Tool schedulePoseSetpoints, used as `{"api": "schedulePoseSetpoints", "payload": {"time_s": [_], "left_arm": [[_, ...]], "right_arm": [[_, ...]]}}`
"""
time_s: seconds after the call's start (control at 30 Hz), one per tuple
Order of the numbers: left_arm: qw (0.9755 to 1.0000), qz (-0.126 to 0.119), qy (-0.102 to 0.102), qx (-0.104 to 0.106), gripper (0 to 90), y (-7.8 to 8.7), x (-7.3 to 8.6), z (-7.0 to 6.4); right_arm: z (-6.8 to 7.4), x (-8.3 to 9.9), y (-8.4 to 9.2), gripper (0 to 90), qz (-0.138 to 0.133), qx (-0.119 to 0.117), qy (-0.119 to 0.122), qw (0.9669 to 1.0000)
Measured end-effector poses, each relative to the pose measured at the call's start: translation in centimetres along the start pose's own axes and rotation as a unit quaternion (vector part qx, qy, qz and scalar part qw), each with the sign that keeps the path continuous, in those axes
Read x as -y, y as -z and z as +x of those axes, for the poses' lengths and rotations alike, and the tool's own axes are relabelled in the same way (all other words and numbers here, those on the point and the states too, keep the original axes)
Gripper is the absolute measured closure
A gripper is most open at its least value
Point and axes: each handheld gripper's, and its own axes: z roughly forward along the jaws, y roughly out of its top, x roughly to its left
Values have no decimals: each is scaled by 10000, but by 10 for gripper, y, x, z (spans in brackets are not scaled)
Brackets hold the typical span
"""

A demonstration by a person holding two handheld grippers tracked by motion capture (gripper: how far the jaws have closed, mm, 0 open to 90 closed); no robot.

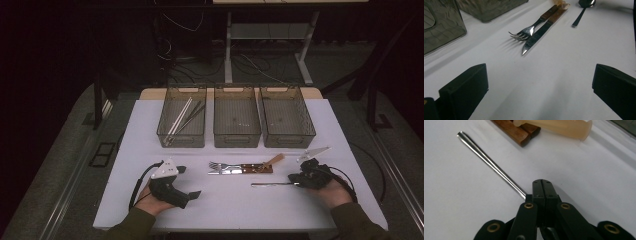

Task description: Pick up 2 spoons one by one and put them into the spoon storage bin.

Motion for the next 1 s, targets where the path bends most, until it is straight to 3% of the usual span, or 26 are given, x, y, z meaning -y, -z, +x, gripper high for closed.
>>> {"api": "schedulePoseSetpoints", "payload": {"time_s": [0.2, 0.3, 0.4, 0.47, 0.63, 0.87, 1.0], "left_arm": [[10000, -20, -6, 20, 0, 0, 0, 0], [10000, -23, 4, 32, 0, 1, 0, -1], [10000, -37, 8, 40, 0, 1, 0, -1], [10000, -29, 4, 46, 0, 0, 0, -1], [10000, 11, -34, 55, 0, -1, 0, -2], [10000, 14, -24, 57, 0, -1, 0, -2], [10000, 20, -25, 61, 0, -1, 0, -2]], "right_arm": [[6, 1, 1, 900, 59, 18, 14, 10000], [2, 2, 4, 897, -106, -92, -32, 9999], [-3, 4, 14, 770, -371, -138, -261, 9989], [-6, 9, 21, 656, -561, -105, -292, 9979], [-11, 26, 34, 523, -749, 32, -335, 9966], [-18, 46, 41, 481, -812, 74, -365, 9960], [-22, 46, 36, 493, -761, -96, -471, 9959]]}}
